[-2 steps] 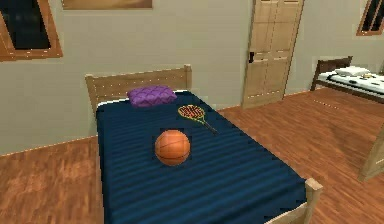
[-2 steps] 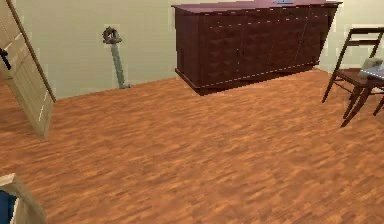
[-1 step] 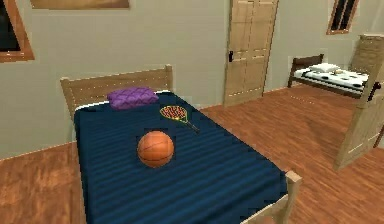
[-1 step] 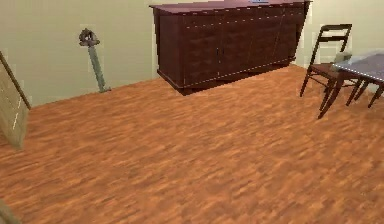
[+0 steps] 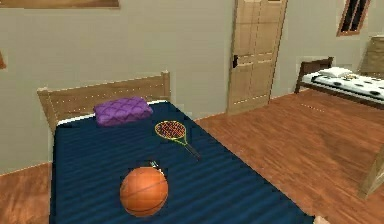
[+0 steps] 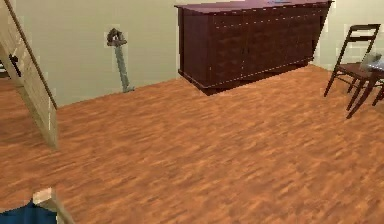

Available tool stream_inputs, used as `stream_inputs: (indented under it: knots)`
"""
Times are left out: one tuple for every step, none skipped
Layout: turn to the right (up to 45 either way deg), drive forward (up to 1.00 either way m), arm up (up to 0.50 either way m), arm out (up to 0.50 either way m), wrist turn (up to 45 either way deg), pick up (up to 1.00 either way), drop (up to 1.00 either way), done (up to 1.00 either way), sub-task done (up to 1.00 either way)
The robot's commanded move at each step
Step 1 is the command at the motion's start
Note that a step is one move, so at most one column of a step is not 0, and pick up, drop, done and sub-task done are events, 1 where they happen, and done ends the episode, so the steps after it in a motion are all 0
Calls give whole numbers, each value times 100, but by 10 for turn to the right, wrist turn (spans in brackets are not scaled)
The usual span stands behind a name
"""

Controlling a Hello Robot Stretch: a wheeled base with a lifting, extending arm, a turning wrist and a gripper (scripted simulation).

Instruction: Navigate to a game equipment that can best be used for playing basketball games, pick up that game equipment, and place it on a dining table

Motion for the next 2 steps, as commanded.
stream_inputs:
  knots:
    - [-450,0,0,0,0,0,0,0,0]
    - [-450,0,0,0,0,0,0,0,0]
